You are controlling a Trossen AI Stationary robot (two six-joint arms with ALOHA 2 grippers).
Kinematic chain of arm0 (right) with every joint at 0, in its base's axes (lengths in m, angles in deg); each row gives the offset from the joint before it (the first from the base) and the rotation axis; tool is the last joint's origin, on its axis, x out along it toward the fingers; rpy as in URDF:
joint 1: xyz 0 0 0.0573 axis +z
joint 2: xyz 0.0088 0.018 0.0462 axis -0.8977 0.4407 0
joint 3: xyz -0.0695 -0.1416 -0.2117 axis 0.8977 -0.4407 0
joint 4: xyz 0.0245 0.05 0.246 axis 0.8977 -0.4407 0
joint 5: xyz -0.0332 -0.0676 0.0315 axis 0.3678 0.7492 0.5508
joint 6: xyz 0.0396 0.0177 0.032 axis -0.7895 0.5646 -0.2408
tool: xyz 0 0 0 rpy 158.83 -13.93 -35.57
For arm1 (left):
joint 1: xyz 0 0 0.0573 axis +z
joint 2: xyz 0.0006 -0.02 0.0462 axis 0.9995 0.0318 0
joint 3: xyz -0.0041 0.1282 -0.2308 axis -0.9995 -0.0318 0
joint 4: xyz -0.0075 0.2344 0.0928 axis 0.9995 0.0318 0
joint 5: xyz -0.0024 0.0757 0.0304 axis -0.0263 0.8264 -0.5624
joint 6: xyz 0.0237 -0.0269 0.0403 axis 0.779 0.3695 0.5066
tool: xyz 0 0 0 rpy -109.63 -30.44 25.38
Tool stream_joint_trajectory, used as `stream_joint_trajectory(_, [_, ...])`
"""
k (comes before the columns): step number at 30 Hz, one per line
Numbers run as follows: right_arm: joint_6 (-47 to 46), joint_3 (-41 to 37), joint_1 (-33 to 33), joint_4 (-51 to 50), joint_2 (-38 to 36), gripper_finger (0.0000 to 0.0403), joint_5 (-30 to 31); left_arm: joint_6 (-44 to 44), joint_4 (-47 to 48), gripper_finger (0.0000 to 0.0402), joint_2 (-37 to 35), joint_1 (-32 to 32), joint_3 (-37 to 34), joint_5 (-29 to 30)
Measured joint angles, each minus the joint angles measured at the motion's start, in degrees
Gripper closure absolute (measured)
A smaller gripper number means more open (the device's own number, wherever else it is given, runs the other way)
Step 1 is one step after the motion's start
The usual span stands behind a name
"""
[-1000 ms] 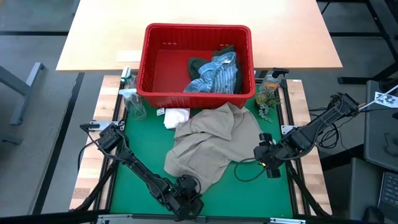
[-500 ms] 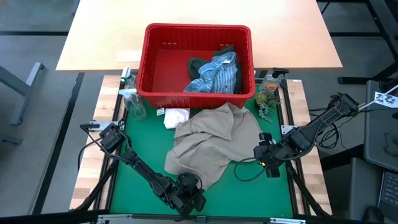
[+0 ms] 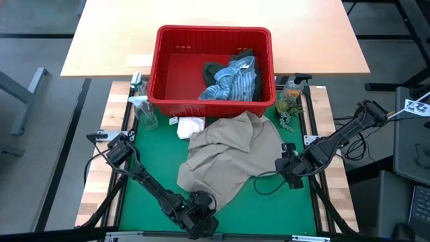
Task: Fold Laundry from Bin
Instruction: Fold the gray shorts
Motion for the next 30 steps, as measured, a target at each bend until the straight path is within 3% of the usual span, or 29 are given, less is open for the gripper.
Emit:
stream_joint_trajectory(11, [2.1,-3.9,0.0,0.2,0.0,0.0197,-0.5,-2.4,1.4,0.0399,-0.5,-1.8,0.0,-7.0])
stream_joint_trajectory(23, [1.9,-9.9,-0.1,3.6,0.0,0.0197,1.5,-7.4,7.4,0.0401,-2.6,-4.4,-0.1,-7.0])
stream_joint_trajectory(30, [-8.9,-9.9,-0.1,-1.7,0.0,0.0197,-1.7,-7.5,7.3,0.0401,-2.6,-4.4,-0.1,-7.1])
